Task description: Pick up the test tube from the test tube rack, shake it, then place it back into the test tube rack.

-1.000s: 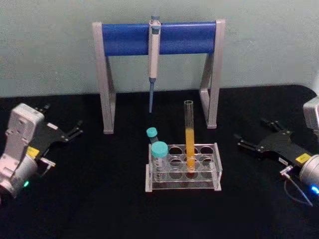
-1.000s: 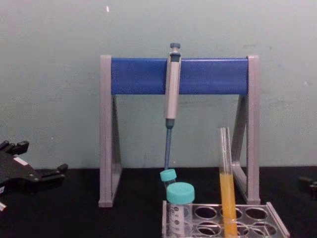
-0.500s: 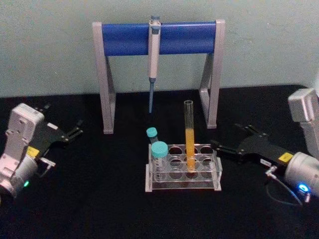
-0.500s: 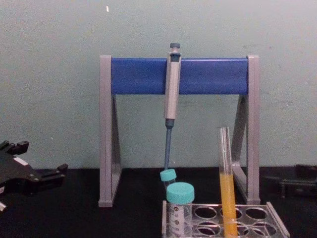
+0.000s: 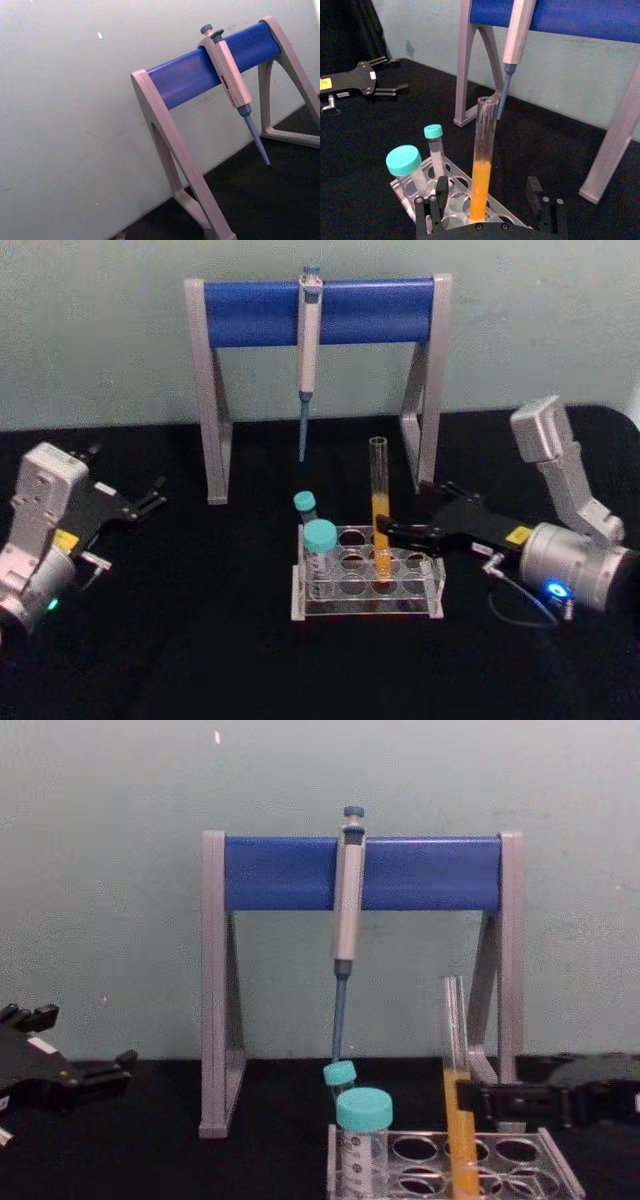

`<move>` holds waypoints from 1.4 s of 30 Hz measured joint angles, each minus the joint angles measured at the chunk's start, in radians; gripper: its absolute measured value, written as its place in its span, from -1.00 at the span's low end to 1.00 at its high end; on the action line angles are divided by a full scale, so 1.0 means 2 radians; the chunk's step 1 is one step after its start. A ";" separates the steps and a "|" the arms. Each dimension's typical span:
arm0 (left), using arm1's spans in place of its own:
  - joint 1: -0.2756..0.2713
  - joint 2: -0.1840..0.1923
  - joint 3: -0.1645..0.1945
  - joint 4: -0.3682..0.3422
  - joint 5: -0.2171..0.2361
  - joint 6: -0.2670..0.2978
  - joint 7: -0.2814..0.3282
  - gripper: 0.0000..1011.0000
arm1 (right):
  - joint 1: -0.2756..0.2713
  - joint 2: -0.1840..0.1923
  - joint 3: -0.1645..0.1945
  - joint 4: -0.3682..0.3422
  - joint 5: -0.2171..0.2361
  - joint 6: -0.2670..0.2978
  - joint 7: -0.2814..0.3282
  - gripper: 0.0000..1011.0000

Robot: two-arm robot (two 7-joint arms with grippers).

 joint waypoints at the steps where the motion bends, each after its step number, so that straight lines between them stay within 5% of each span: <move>1: 0.000 0.000 0.000 0.000 0.000 0.000 0.000 0.98 | 0.003 -0.002 -0.002 0.003 -0.001 0.000 0.001 0.98; 21: 0.000 0.000 0.000 0.000 0.000 0.000 0.000 0.98 | 0.062 -0.046 -0.035 0.074 -0.020 0.000 0.009 0.98; 39: 0.000 0.000 0.000 0.000 0.000 0.000 0.000 0.98 | 0.065 -0.049 -0.037 0.078 -0.025 -0.004 0.009 0.97; 42: 0.000 0.000 0.000 0.000 0.000 0.000 0.000 0.98 | 0.065 -0.049 -0.037 0.077 -0.024 -0.004 0.009 0.79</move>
